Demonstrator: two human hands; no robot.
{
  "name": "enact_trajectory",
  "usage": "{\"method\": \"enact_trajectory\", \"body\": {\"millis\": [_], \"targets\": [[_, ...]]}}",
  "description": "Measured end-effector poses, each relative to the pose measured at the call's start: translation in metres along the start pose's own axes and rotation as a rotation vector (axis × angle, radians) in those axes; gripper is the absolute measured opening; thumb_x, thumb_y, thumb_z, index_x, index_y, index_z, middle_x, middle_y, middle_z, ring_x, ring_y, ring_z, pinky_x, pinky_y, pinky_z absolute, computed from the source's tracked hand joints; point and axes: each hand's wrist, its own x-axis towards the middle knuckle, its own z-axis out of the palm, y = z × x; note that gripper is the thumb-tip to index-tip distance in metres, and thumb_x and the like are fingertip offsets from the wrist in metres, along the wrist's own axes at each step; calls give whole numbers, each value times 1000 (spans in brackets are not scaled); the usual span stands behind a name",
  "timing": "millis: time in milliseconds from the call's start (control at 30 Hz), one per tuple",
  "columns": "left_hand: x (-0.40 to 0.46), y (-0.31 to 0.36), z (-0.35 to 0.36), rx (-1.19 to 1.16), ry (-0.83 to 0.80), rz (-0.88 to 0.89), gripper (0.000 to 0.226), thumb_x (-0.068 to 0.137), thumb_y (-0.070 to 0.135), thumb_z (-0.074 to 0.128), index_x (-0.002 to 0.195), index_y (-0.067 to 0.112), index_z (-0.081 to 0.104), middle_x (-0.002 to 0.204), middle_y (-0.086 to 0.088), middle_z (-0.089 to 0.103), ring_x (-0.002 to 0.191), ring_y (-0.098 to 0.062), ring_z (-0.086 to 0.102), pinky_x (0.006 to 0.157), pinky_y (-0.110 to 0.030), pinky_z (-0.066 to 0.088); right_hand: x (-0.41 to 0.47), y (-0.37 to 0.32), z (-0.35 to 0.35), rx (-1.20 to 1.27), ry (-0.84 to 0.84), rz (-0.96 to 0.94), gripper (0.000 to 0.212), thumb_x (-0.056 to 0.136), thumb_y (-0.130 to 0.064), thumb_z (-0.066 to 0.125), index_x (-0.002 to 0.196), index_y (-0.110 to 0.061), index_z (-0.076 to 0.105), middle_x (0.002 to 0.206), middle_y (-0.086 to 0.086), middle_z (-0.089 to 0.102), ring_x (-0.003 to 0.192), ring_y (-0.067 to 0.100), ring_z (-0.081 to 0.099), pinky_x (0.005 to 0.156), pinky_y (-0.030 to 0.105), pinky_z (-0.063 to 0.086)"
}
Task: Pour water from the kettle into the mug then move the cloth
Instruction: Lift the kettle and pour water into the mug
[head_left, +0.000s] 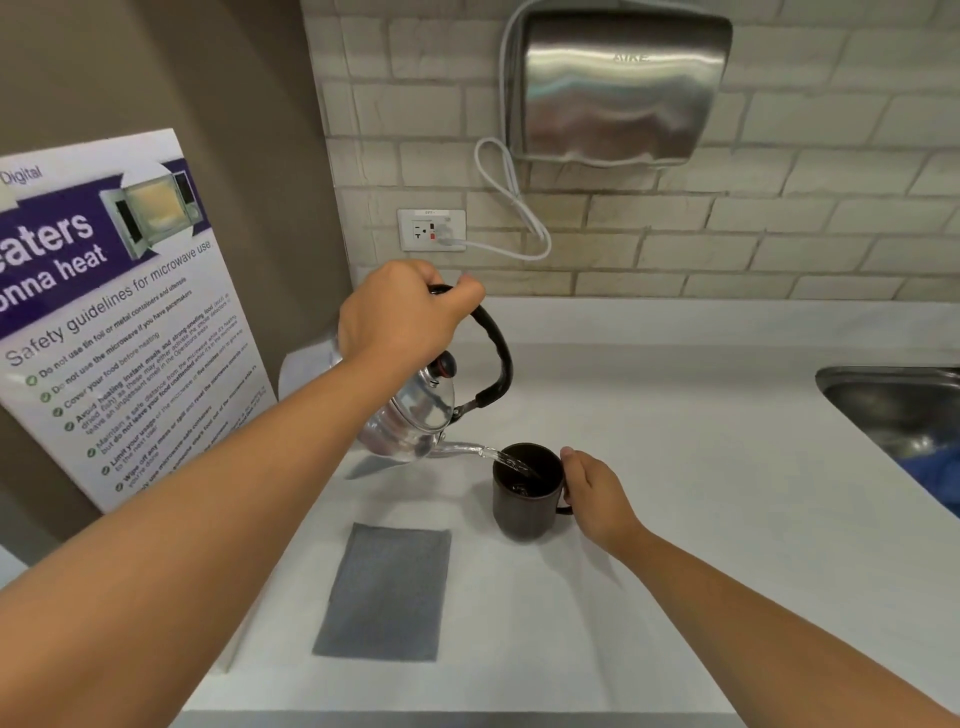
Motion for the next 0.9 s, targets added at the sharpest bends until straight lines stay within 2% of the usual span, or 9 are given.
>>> {"method": "enact_trajectory", "body": {"millis": [67,200,333,500,667,900], "targets": [[1,1,-1,17,1,12,44,71,51,53,53,11,51,42,6,40,40,-15,37,45,-25,34,0,0,0,11,2,-2,43,101,-34,30,65,-11,38,63,6,42,61,17,40,61,31,35],[3,2,-2,22,6,34,42,71,50,54,48,17,41,39,7,37,38,-12,36,44,-24,30,0,1,1,8,6,-7,43,101,-33,30,65,-11,38,63,6,42,61,17,40,61,32,35],[4,4,-3,36,-3,36,40,71,50,55,52,16,49,41,6,41,40,-13,40,45,-24,31,1,1,0,4,7,-7,43,101,-33,30,65,-11,38,63,6,42,61,17,40,60,31,35],[5,6,-4,40,6,52,40,70,49,55,49,17,44,40,6,40,40,-13,39,45,-24,29,1,2,1,3,5,-9,43,101,-32,30,64,-10,38,62,6,42,60,17,40,61,32,36],[4,5,-2,32,-2,55,40,71,50,53,52,16,48,41,6,41,40,-13,40,45,-24,30,1,1,1,12,8,-4,43,101,-32,30,65,-10,39,63,7,43,61,18,41,61,33,36],[-2,-15,1,-119,3,-31,42,70,51,54,49,16,45,39,7,37,38,-10,34,46,-25,32,1,-1,0,25,-2,11,42,101,-32,31,66,-9,41,65,9,46,62,19,43,63,33,37]]}}
